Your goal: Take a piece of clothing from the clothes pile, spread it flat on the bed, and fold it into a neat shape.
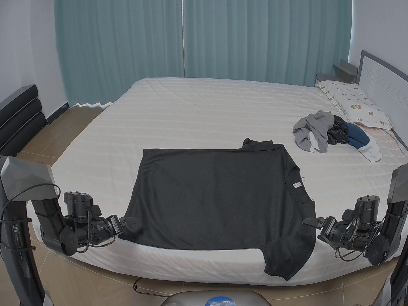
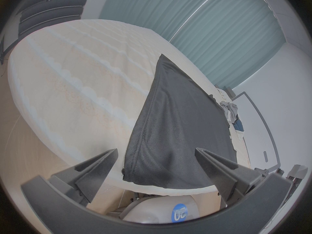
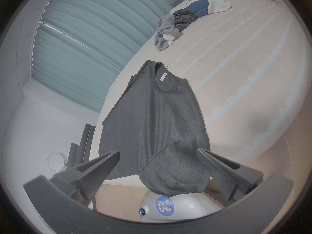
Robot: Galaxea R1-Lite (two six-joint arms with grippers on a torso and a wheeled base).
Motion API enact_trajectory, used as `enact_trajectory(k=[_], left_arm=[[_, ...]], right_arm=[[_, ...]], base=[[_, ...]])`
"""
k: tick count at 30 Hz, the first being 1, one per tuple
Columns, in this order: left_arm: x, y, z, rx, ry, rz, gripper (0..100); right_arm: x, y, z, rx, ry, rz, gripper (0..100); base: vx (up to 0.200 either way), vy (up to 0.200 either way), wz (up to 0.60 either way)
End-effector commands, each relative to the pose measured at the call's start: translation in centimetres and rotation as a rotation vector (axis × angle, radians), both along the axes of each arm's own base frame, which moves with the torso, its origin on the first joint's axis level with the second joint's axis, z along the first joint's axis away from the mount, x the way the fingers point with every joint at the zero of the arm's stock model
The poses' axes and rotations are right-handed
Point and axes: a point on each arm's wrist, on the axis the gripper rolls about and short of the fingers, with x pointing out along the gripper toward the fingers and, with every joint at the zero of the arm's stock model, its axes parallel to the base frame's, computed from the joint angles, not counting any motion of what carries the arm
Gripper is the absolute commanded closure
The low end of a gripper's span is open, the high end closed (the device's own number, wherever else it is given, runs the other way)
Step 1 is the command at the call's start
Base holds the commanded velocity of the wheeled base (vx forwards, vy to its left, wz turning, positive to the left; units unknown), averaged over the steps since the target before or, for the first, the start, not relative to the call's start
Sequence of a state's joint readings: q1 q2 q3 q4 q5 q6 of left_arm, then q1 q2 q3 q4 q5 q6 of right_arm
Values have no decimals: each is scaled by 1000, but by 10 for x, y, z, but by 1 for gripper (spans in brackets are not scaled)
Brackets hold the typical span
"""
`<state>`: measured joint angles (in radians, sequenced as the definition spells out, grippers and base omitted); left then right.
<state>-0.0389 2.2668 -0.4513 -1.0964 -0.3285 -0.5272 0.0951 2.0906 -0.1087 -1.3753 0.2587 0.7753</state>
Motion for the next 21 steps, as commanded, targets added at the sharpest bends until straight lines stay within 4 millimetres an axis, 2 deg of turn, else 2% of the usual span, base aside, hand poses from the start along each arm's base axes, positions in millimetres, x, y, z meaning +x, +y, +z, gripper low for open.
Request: enact_trajectory(k=[1,10,11,21], left_arm=[[1,-7,-7,5,17,-17,0],[2,-11,-7,17,32,-20,0],[3,-11,-7,19,38,-19,100],[1,-4,-7,46,83,34,100]], right_arm=[[0,0,-1,0,1,1,0],[1,0,0,1,-3,-2,0],[1,0,0,0,-3,-3,0],[1,-2,-1,-12,-4,-11,0]], base=[[0,0,0],[0,0,0],[0,0,0],[0,0,0]])
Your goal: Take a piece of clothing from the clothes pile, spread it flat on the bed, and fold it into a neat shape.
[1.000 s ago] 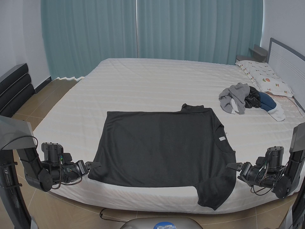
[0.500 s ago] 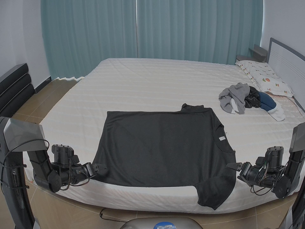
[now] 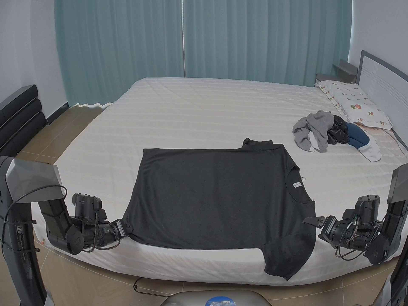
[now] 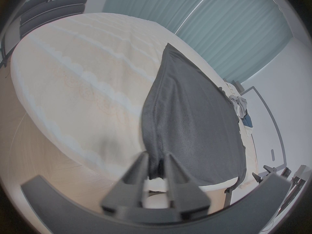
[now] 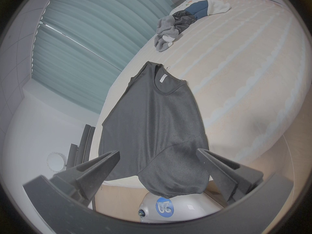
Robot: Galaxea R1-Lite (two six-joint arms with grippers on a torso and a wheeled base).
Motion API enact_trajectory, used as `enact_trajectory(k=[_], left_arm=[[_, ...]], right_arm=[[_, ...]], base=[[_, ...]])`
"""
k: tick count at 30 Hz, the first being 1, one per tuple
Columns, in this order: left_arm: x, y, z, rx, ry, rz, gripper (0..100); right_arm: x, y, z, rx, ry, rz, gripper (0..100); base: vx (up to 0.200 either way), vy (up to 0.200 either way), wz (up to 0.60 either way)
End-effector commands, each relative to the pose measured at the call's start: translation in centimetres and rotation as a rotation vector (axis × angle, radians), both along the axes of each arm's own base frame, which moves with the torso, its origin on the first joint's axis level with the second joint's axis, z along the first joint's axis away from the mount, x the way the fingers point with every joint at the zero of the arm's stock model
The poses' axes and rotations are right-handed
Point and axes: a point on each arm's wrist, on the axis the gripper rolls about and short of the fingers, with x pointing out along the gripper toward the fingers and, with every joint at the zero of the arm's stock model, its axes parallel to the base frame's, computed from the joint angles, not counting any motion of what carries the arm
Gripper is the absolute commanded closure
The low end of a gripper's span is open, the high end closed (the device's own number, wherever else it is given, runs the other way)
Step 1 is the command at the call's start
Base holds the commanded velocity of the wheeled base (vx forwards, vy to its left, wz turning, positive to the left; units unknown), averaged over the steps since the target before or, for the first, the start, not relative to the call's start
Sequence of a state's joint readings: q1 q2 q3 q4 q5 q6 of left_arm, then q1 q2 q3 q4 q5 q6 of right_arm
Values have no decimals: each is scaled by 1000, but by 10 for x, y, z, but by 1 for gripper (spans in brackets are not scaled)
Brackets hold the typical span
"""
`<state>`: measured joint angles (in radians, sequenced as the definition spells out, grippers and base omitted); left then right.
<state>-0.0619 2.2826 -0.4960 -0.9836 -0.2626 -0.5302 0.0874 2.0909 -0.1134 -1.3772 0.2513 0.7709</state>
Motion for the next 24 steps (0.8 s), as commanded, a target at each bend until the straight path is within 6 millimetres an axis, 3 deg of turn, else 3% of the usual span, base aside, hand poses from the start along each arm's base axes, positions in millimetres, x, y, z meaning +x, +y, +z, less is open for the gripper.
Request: enact_trajectory(k=[1,7,12,16,24], left_arm=[[-2,1,3,-4,-5,9,100],[-8,1,14,-39,-9,44,100],[-7,0,16,-85,1,85,100],[-8,0,15,-87,3,89,100],[-8,0,14,-90,11,91,100]], right_arm=[[-1,-1,-1,-11,6,-2,0],[-3,-2,-6,-31,30,5,0],[0,-3,-24,-79,83,-5,0],[13,-4,-36,-112,85,-34,0],[29,-3,-41,-105,53,-45,0]], base=[[0,0,0],[0,0,0],[0,0,0],[0,0,0],[0,0,0]])
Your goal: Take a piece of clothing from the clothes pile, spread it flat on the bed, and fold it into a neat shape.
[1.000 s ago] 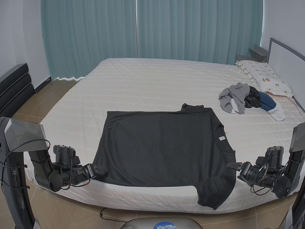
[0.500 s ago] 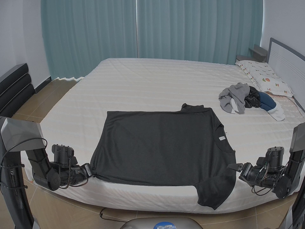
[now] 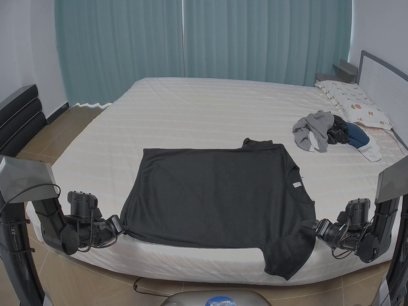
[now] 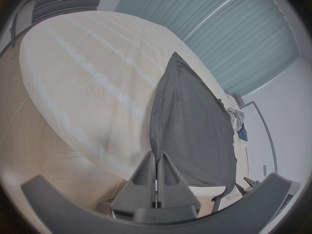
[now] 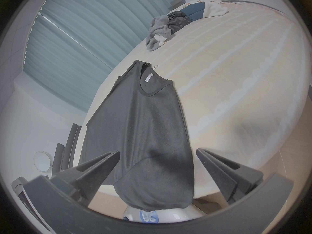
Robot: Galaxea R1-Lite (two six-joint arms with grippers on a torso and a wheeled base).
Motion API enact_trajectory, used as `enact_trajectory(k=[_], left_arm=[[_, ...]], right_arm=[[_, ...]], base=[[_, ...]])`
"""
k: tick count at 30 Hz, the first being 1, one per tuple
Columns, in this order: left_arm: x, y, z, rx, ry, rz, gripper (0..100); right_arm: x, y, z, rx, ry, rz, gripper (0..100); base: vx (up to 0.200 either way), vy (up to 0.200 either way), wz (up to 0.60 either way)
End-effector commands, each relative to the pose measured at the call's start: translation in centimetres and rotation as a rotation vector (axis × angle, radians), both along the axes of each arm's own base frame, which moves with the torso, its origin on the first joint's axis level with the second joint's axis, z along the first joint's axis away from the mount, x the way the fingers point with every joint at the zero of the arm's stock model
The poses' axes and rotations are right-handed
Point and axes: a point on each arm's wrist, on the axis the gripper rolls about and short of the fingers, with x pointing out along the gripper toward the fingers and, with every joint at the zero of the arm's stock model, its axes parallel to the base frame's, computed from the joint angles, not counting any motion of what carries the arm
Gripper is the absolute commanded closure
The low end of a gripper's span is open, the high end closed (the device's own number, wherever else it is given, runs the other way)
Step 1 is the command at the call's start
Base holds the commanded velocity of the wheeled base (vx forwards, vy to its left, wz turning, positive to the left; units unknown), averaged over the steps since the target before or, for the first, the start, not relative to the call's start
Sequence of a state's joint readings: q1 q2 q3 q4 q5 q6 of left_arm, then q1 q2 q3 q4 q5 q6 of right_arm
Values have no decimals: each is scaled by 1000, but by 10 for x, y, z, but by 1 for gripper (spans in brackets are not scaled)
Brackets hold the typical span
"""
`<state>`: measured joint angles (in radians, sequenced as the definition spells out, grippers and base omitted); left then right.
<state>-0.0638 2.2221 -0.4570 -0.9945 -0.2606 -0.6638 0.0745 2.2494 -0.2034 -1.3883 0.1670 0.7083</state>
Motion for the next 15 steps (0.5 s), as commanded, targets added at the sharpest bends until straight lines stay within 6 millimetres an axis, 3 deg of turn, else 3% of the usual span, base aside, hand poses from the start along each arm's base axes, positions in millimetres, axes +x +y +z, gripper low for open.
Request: enact_trajectory(k=[1,3,4,15], left_arm=[[0,0,-1,0,3,1,100],[0,0,0,-1,3,1,100],[-1,0,0,-1,3,1,100],[-2,-1,2,-21,6,19,100]], right_arm=[[6,1,-10,-2,16,-1,0],[11,1,-14,-3,18,0,0],[13,1,-16,-3,20,-2,100],[41,-3,-8,-11,-66,-31,100]], base=[[0,0,0],[0,0,0],[0,0,0],[0,0,0]])
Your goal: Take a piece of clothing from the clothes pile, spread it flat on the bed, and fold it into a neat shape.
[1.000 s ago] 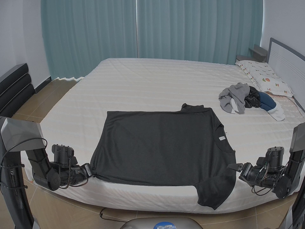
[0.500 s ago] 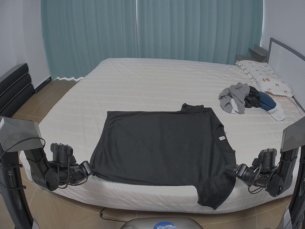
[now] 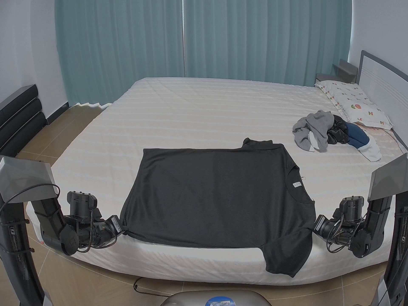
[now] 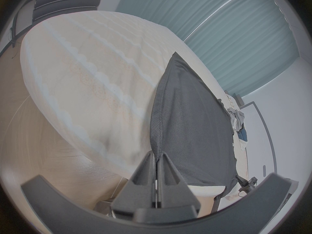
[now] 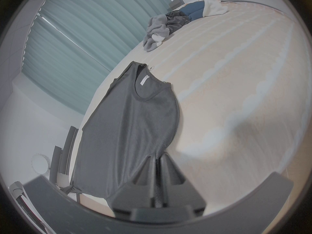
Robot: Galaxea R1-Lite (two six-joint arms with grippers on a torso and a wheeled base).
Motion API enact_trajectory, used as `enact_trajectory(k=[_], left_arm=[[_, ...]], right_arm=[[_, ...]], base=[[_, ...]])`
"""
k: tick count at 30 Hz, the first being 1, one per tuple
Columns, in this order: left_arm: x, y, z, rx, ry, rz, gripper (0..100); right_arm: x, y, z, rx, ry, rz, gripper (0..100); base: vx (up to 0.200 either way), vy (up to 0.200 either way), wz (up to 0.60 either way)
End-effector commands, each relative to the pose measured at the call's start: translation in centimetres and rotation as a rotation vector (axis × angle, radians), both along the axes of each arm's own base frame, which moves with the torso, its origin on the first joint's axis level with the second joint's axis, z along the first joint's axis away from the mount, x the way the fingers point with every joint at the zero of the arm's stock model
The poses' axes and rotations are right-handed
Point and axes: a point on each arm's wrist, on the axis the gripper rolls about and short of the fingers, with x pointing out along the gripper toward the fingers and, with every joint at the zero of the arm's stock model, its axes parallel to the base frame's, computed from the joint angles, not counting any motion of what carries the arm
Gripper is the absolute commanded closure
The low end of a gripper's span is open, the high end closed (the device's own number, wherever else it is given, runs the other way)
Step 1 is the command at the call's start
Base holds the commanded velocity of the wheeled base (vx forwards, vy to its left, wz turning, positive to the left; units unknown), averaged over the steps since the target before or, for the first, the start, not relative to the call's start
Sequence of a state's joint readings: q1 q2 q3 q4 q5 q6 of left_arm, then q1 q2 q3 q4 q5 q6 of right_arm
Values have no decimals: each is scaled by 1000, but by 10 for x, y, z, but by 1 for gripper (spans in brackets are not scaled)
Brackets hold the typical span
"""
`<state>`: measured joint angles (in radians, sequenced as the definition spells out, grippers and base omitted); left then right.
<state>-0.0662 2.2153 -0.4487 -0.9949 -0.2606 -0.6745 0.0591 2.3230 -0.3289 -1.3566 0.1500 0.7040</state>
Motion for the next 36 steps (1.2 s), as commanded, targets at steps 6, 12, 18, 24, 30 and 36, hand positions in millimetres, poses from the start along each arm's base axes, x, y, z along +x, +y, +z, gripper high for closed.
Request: enact_trajectory(k=[6,12,18,24,30,36], left_arm=[[0,1,1,-19,5,21,100],[-1,1,0,-33,16,35,100],[-1,0,0,-36,19,37,100],[-1,0,-1,-36,21,37,100],[-1,0,-1,-37,21,38,100],[-1,0,-1,-38,23,39,100]], right_arm=[[28,-1,10,5,-88,-8,100],[41,-4,8,9,-121,-22,100],[41,-4,-4,10,-94,-9,0],[38,-12,12,16,-130,-34,0],[26,-27,31,35,-153,-53,0],[-4,-25,27,72,-69,65,0]], base=[[0,0,0],[0,0,0],[0,0,0],[0,0,0],[0,0,0],[0,0,0]])
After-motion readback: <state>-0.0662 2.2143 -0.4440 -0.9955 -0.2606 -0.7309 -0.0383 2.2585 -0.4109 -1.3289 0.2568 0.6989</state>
